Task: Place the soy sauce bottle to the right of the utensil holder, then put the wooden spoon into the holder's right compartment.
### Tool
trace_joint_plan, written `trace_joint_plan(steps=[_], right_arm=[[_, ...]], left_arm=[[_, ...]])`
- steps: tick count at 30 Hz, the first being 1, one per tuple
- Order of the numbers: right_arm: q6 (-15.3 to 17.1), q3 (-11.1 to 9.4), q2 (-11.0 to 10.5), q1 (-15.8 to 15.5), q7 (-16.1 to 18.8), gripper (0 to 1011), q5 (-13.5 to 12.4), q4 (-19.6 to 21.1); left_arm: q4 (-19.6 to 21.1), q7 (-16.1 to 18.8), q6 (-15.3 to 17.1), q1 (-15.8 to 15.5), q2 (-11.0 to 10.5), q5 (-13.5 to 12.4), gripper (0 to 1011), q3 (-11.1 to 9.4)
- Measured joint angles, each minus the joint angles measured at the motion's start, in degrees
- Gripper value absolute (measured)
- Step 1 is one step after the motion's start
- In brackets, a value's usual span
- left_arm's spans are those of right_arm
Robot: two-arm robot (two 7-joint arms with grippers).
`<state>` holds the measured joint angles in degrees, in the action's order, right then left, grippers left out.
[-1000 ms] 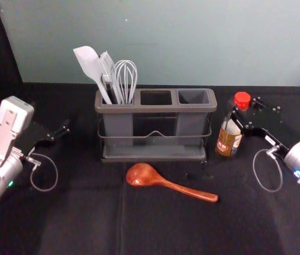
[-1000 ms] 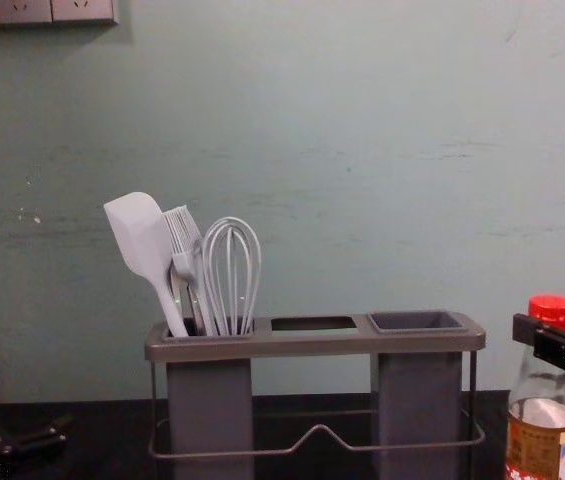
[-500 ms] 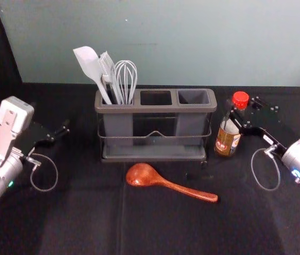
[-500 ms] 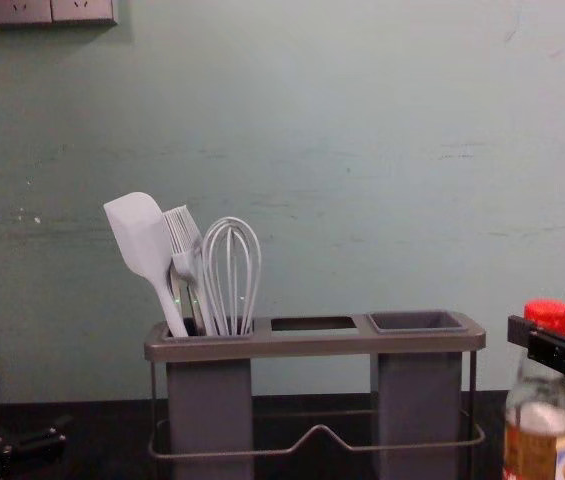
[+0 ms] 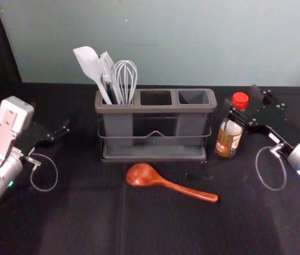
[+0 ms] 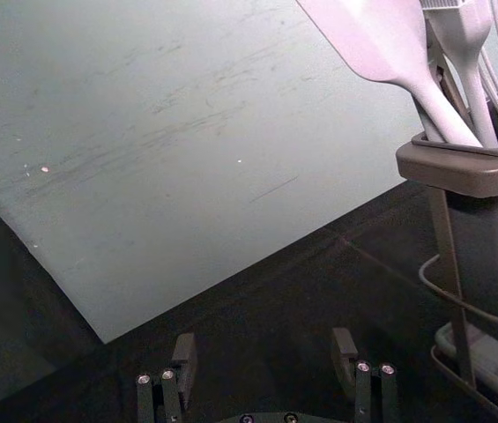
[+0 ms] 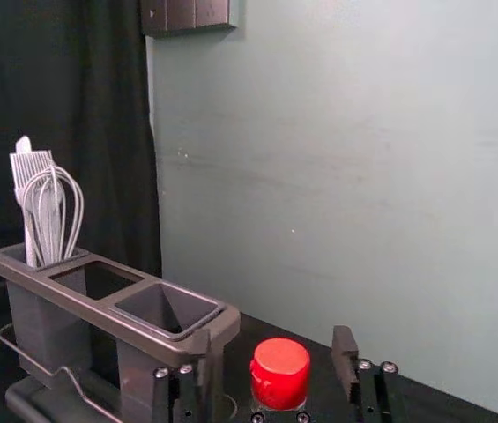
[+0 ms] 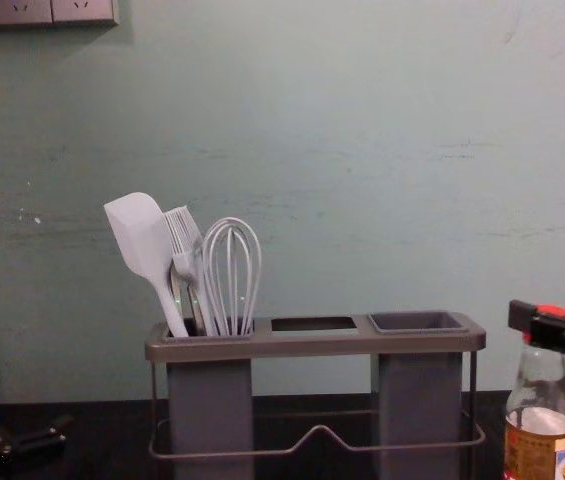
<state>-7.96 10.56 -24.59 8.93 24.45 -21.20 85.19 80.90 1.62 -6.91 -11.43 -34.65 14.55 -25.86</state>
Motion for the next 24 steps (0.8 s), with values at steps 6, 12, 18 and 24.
trace_joint_plan(steps=[6, 12, 18, 24], right_arm=[[1.6, -1.5, -2.1, -3.7, -1.1, 1003, 0.1, 5.9], [4.4, -2.5, -5.2, -7.2, -0.9, 1002, 0.4, 11.5], [7.3, -2.2, -9.2, -9.9, 1.5, 1002, 0.6, 16.1], [10.9, 0.5, -14.4, -10.2, 5.5, 1002, 1.7, 19.5]], left_arm=[[0.0, 0.0, 0.0, 0.0, 0.0, 0.0, 1005, 0.0], [0.0, 0.0, 0.0, 0.0, 0.0, 0.0, 1005, 0.0], [0.0, 0.0, 0.0, 0.0, 0.0, 0.0, 1005, 0.0], [0.0, 0.0, 0.0, 0.0, 0.0, 0.0, 1005, 0.0]])
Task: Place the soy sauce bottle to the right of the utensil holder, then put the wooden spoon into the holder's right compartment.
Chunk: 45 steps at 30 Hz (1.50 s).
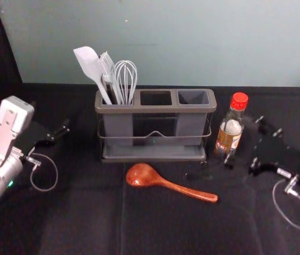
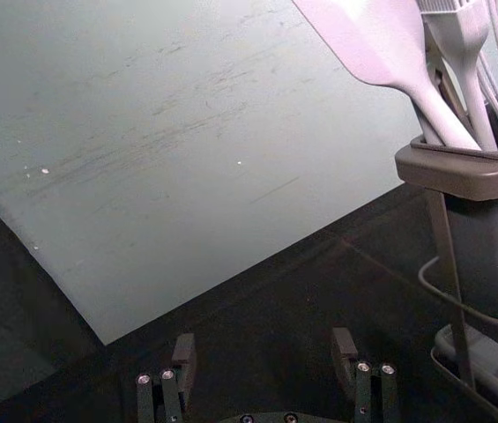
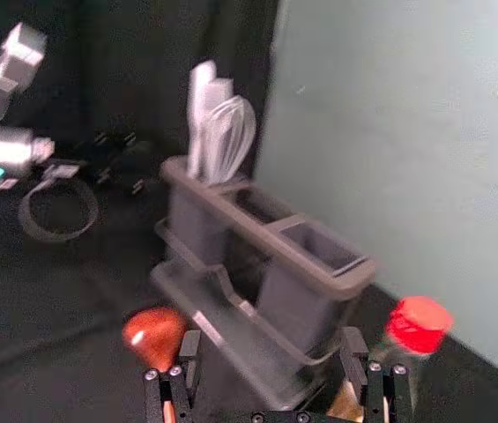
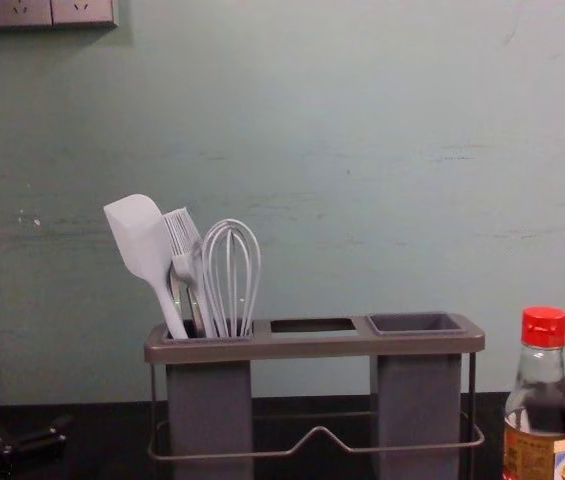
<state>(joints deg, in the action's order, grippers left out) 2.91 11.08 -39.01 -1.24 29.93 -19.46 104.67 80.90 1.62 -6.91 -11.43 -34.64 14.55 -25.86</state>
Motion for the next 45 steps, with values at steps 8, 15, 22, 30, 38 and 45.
trace_joint_plan(steps=[8, 15, 22, 30, 38, 45], right_arm=[[7.1, 6.4, -3.6, 5.7, 4.8, 1002, 2.0, 0.3], [18.1, 13.4, -4.2, 14.7, 9.9, 1002, 3.3, -0.9], [29.6, 20.8, -0.6, 24.5, 12.7, 1002, 5.2, -5.5], [34.5, 25.7, 3.5, 30.0, 13.1, 1002, 6.2, -9.2], [34.7, 30.0, 6.5, 32.6, 12.6, 1002, 7.6, -12.6], [33.6, 32.2, 8.4, 34.4, 11.8, 1002, 8.0, -15.8]], left_arm=[[0.0, 0.0, 0.0, 0.0, 0.0, 0.0, 1005, 0.0], [0.0, 0.0, 0.0, 0.0, 0.0, 0.0, 1005, 0.0], [0.0, 0.0, 0.0, 0.0, 0.0, 0.0, 1005, 0.0], [0.0, 0.0, 0.0, 0.0, 0.0, 0.0, 1005, 0.0], [0.0, 0.0, 0.0, 0.0, 0.0, 0.0, 1005, 0.0], [0.0, 0.0, 0.0, 0.0, 0.0, 0.0, 1005, 0.0]])
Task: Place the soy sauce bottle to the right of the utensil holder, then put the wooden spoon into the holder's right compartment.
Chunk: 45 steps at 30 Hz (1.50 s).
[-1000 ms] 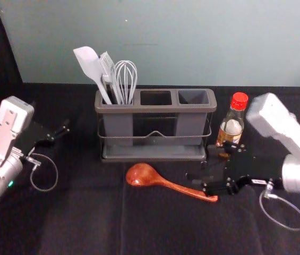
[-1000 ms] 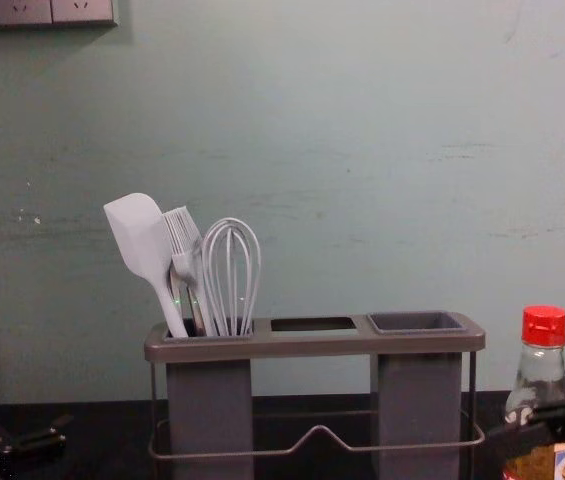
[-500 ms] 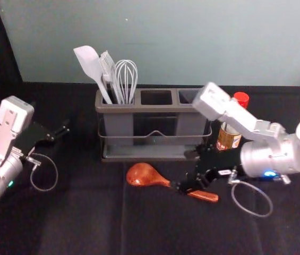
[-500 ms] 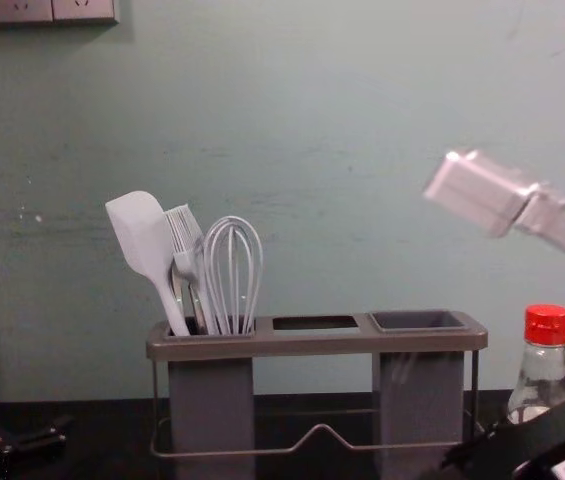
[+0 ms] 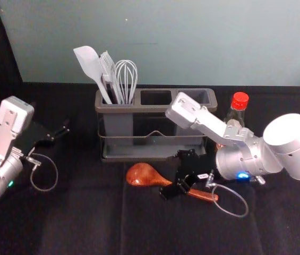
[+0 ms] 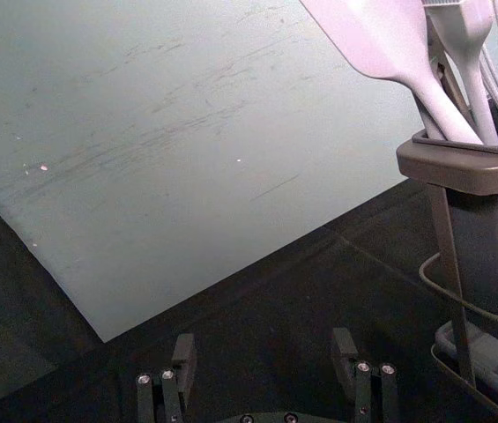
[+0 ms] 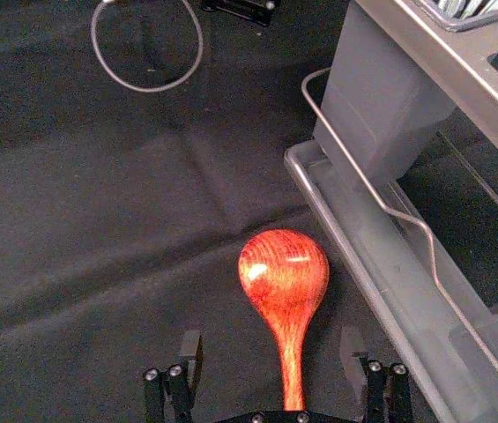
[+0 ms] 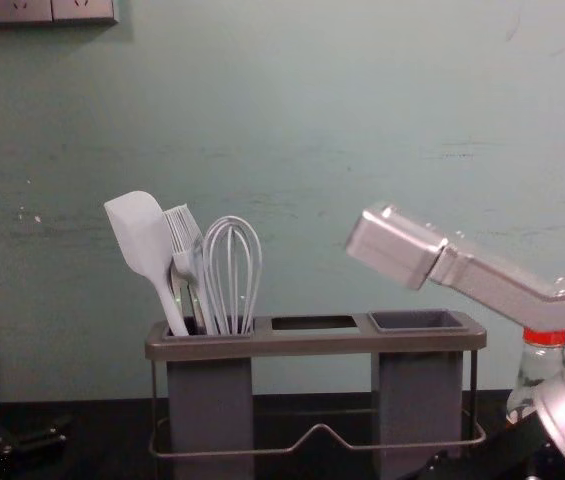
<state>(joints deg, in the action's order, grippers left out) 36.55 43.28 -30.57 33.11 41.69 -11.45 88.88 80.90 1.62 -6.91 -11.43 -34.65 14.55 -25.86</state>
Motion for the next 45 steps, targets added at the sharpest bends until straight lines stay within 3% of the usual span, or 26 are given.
trace_joint_plan(steps=[9, 21, 45], right_arm=[[-1.6, 2.2, 2.4, 2.0, -0.5, 1002, 0.9, -4.0], [-3.6, 3.5, 5.2, 3.3, -0.7, 1002, 1.5, -8.1], [-6.0, 4.4, 8.8, 4.5, -0.8, 1002, 3.0, -13.3]], left_arm=[[0.0, 0.0, 0.0, 0.0, 0.0, 0.0, 1005, 0.0], [0.0, 0.0, 0.0, 0.0, 0.0, 0.0, 1005, 0.0], [0.0, 0.0, 0.0, 0.0, 0.0, 0.0, 1005, 0.0]])
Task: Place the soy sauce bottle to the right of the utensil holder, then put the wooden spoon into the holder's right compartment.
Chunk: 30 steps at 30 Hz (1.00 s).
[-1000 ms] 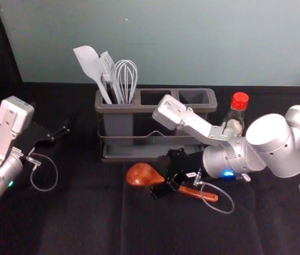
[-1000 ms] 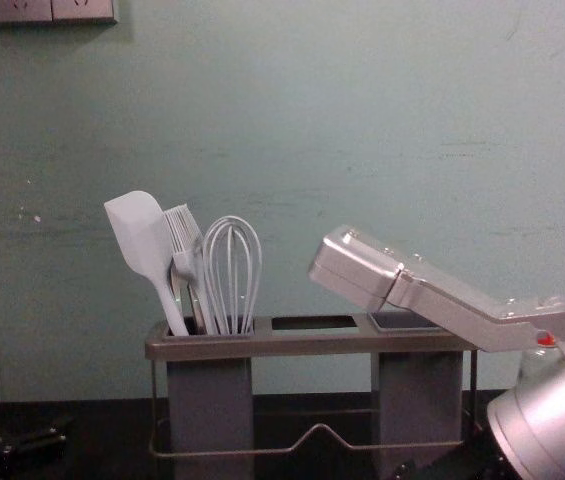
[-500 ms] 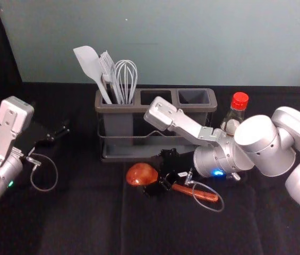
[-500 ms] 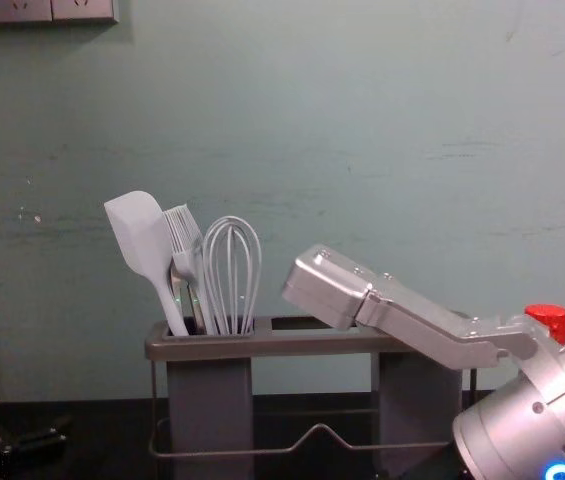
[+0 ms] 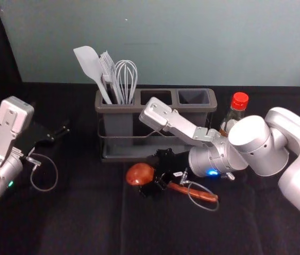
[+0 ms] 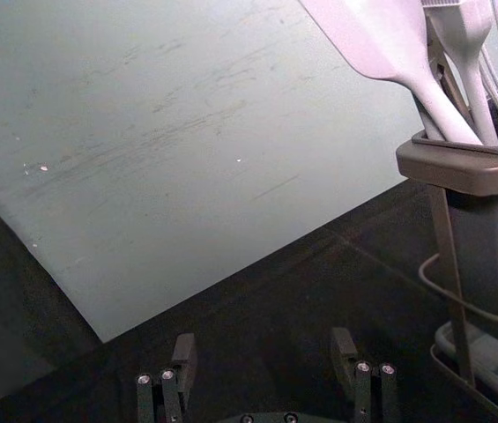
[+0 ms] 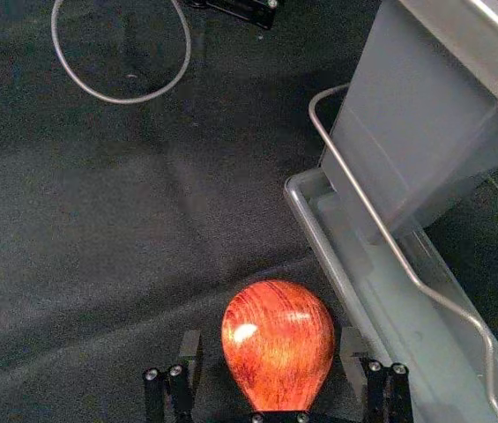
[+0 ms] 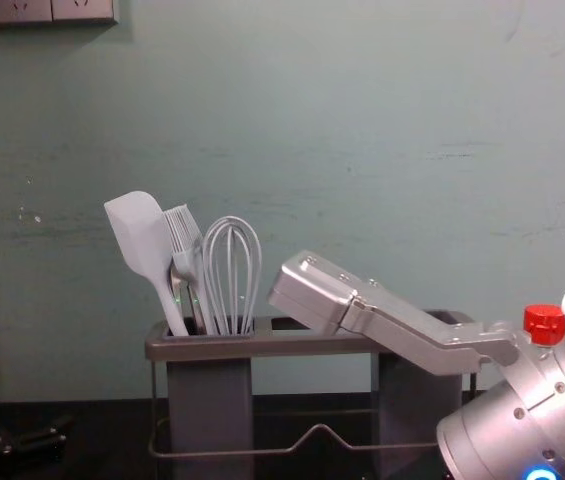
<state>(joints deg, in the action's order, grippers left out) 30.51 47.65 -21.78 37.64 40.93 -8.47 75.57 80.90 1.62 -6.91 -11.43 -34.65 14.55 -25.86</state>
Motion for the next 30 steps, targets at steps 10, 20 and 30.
trace_joint_plan(steps=[10, 20, 30], right_arm=[[-0.4, -0.1, 0.7, 0.0, 0.0, 1002, 0.3, -0.9], [-0.8, -0.1, 1.3, -0.1, 0.1, 1003, 0.4, -1.7], [-1.2, -0.1, 1.5, -0.1, 0.4, 1002, 0.6, -2.2]], left_arm=[[0.0, 0.0, 0.0, 0.0, 0.0, 0.0, 1005, 0.0], [0.0, 0.0, 0.0, 0.0, 0.0, 0.0, 1005, 0.0], [0.0, 0.0, 0.0, 0.0, 0.0, 0.0, 1005, 0.0]])
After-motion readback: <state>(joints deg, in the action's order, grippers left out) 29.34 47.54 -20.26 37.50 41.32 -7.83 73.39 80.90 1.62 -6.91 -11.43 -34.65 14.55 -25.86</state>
